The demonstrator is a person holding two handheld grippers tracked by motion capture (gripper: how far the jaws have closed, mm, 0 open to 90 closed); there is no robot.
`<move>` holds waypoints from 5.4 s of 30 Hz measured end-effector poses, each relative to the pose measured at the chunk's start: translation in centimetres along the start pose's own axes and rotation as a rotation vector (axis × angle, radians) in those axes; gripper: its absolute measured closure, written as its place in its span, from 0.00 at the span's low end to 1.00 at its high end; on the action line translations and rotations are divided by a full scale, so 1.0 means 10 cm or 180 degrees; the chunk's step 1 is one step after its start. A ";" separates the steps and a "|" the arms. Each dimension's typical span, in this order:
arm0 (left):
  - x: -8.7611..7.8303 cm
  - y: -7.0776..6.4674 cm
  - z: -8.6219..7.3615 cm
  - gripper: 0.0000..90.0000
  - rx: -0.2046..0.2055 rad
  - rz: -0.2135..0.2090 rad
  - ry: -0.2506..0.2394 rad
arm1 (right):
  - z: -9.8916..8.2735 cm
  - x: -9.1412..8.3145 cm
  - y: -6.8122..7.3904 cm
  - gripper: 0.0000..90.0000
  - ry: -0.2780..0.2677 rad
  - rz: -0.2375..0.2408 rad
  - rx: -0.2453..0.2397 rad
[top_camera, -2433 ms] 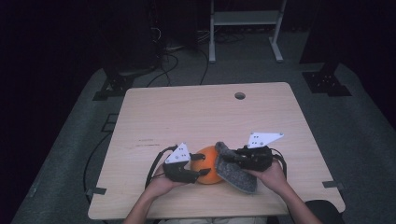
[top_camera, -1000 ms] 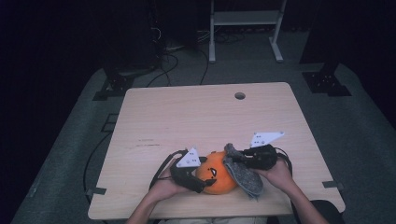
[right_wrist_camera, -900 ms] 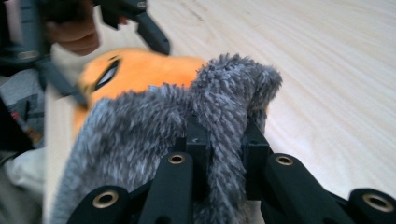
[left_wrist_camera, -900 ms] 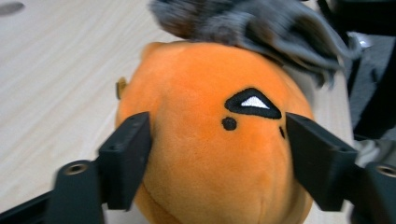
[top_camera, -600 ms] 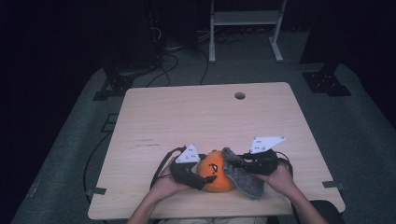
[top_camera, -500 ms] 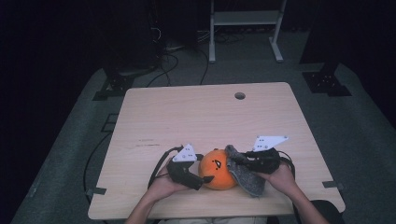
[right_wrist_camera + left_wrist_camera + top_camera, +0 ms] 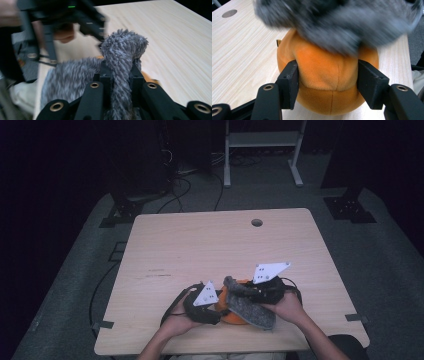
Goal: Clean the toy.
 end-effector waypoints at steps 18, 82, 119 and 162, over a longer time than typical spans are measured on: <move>-0.10 0.13 0.03 0.21 -0.0455 -0.0458 -0.0229 | -0.59 -0.33 -0.23 0.85 0.0005 -0.0019 0.0513; 0.21 0.47 0.31 0.57 -0.0338 0.0334 -0.0355 | -1.02 -1.01 -0.56 0.50 -0.0287 -0.0540 0.0680; -0.23 0.76 -0.04 0.16 -0.0710 0.0586 -0.0345 | -0.97 -0.87 -0.55 0.43 -0.0298 -0.0468 0.0704; -0.64 0.60 -0.60 0.12 -0.0969 0.0751 -0.0304 | -0.97 -0.85 -0.53 0.39 -0.0314 -0.0472 0.0766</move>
Point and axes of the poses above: each handheld gripper's, and its own axes: x roughly forward along the jaws, z roughly out of its top, y roughly to its left, the point moved 6 cm from there along x, roughly forward along the jaws, and after that the axes turned 1 degree about -x, right-handed, at the moved point
